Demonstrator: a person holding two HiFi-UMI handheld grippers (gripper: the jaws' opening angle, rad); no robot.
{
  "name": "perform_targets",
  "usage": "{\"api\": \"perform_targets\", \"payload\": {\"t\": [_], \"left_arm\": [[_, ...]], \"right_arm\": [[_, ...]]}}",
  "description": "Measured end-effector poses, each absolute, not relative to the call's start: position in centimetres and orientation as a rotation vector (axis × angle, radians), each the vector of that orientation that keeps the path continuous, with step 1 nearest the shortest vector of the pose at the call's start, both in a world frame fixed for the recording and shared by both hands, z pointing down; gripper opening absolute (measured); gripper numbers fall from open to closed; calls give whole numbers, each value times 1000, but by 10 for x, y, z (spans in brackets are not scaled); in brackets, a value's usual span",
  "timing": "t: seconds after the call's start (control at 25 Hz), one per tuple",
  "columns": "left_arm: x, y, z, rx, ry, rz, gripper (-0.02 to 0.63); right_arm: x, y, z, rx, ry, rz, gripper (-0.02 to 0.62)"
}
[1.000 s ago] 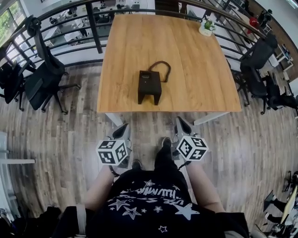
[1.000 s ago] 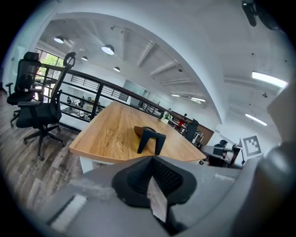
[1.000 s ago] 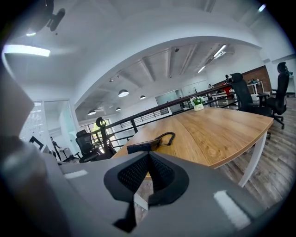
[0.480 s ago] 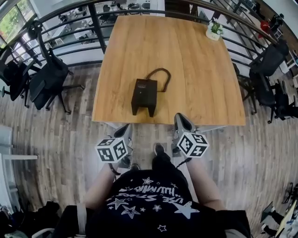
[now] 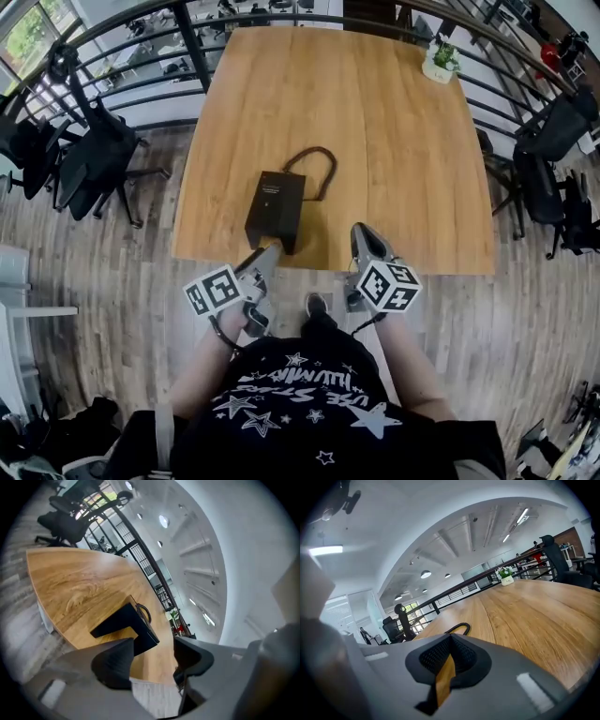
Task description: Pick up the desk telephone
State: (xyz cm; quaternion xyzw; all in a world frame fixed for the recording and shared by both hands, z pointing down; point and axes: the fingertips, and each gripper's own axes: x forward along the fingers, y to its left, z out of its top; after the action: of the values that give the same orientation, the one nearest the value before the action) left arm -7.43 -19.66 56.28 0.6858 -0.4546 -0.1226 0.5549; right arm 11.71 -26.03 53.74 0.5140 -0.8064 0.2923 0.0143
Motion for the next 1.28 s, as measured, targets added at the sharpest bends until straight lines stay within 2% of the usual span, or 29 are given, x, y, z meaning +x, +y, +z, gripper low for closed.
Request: {"api": "perform_targets", "payload": {"t": [0.32, 0.68, 1.0, 1.12, 1.2, 1.28], "left_arm": [[-76, -235, 574, 1415, -1103, -489, 339], [-77, -267, 592, 1264, -1166, -631, 339], [-76, -279, 602, 1236, -1232, -639, 339], [-79, -277, 606, 1213, -1243, -644, 306], [-81, -276, 611, 1191, -1257, -644, 222], [-82, -276, 612, 1192, -1265, -634, 222]], "right_arm": [[127, -293, 535, 1527, -2533, 896, 2], [148, -320, 534, 1458, -2553, 869, 2], [157, -340, 533, 1408, -2583, 857, 2], [160, -345, 537, 1393, -2584, 868, 2], [161, -347, 540, 1383, -2582, 879, 2], [161, -350, 544, 1374, -2583, 891, 2]]}}
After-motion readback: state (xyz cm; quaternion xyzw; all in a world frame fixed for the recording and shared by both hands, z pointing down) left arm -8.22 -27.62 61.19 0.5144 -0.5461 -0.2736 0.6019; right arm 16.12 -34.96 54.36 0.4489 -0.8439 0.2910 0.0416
